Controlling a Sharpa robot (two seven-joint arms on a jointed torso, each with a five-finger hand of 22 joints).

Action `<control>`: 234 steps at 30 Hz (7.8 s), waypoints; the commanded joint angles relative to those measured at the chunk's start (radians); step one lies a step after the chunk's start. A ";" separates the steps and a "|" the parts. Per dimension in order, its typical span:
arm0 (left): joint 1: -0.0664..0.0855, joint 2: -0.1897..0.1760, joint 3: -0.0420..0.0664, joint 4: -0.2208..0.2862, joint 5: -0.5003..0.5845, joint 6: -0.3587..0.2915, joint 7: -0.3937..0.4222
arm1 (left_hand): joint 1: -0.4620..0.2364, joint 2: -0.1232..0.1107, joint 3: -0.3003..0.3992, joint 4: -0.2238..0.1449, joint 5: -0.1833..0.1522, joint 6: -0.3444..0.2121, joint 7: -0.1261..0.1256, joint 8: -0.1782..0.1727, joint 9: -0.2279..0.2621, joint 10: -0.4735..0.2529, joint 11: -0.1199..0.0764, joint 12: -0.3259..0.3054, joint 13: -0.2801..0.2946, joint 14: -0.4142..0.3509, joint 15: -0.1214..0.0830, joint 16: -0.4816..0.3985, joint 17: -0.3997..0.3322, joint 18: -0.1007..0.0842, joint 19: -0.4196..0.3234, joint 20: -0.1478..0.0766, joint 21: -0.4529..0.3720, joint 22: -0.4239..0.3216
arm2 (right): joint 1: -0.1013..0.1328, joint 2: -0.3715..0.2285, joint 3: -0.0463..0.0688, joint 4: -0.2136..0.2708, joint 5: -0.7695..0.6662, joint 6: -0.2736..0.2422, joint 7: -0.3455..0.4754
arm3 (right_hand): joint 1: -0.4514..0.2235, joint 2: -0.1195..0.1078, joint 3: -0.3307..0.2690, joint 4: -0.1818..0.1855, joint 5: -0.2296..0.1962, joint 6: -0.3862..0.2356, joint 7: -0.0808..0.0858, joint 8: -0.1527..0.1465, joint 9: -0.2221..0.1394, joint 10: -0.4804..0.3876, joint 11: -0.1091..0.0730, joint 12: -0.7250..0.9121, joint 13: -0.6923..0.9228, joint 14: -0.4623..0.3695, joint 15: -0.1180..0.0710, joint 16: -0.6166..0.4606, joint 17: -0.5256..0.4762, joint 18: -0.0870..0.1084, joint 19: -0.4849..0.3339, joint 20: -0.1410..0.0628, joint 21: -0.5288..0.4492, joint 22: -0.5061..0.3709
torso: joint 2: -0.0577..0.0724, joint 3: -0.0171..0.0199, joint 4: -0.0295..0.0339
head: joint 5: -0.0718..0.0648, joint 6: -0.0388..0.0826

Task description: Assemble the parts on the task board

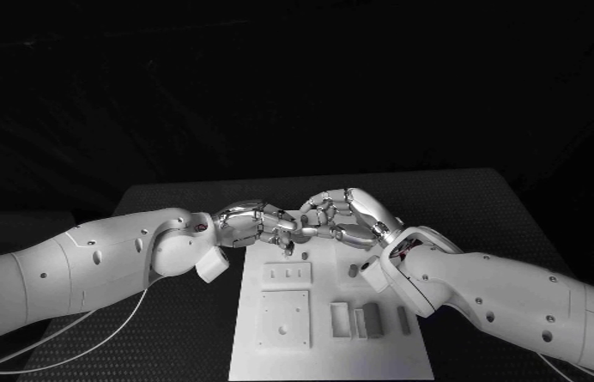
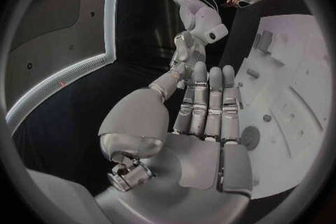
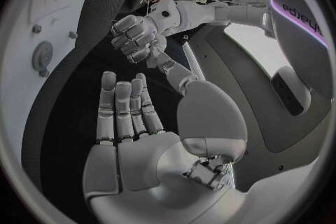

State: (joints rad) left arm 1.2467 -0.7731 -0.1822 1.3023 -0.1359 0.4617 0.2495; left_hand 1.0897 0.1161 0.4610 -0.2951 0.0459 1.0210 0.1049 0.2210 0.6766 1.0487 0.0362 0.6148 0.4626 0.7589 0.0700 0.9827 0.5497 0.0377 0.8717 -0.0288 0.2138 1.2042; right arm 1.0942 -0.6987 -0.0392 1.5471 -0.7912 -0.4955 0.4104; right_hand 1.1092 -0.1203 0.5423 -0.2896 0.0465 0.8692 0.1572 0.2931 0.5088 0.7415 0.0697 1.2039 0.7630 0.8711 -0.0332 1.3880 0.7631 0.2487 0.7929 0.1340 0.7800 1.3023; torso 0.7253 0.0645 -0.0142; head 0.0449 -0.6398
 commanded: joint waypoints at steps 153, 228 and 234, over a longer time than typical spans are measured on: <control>0.007 0.029 0.006 0.183 -0.170 -0.689 -0.265 | -0.263 -0.147 -0.053 0.064 0.003 -0.072 0.049 -0.039 -0.069 0.056 0.018 -0.115 -0.049 0.082 -0.025 0.002 -0.013 -0.010 0.077 -0.024 -0.057 -0.007 | 0.080 0.099 0.002 -0.093 -0.718 0.124 -0.506 | 0.053 0.068 0.074 -0.002 0.004 0.141 -0.055 0.114 0.071 0.121 -0.071 0.104 -0.008 0.113 -0.068 0.121 0.014 0.013 0.129 -0.060 0.095 0.026 | -0.003 -0.0023 -0.0028 | -0.030 -0.001; 0.007 0.024 0.006 0.194 -0.196 -0.698 -0.279 | -0.179 -0.037 0.018 0.008 0.003 0.008 0.014 0.022 -0.072 0.136 -0.005 -0.157 -0.032 0.099 -0.033 0.008 -0.007 -0.023 0.088 -0.032 -0.075 0.016 | 0.079 0.114 -0.009 -0.097 -0.695 0.158 -0.502 | 0.050 0.069 0.076 -0.002 0.004 0.141 -0.055 0.112 0.071 0.121 -0.071 0.105 -0.007 0.114 -0.069 0.122 0.013 0.013 0.128 -0.062 0.098 0.025 | -0.003 -0.0022 -0.0031 | -0.028 -0.015; 0.007 0.024 0.006 0.195 -0.211 -0.698 -0.283 | -0.169 -0.033 0.025 0.006 0.003 0.034 0.001 0.039 -0.063 0.160 -0.016 -0.149 -0.023 0.101 -0.034 0.009 -0.006 -0.023 0.090 -0.033 -0.076 0.019 | 0.079 0.115 -0.009 -0.097 -0.695 0.160 -0.507 | 0.050 0.069 0.076 -0.002 0.004 0.141 -0.055 0.112 0.071 0.121 -0.071 0.105 -0.006 0.114 -0.069 0.122 0.013 0.013 0.128 -0.062 0.098 0.025 | -0.002 -0.0021 -0.0030 | -0.029 -0.016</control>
State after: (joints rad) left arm 1.2512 -0.7501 -0.1790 1.4921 -0.3300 -0.2513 -0.0460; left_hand 0.9121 0.0805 0.4810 -0.2901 0.0503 1.0483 0.1070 0.2563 0.6070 1.2018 0.0189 0.4604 0.4387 0.8523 0.0339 0.9854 0.5428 0.0154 0.9599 -0.0592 0.1441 1.2224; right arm 1.1755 -0.5827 -0.0470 1.4541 -1.4823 -0.3576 -0.0851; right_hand 1.1569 -0.0626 0.6141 -0.2927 0.0465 0.9887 0.0880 0.3378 0.5131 0.8574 0.0005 1.3045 0.7556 0.9834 -0.0936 1.5052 0.7755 0.2484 0.9202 0.0752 0.8729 1.3074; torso 0.7226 0.0624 -0.0172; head 0.0165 -0.6553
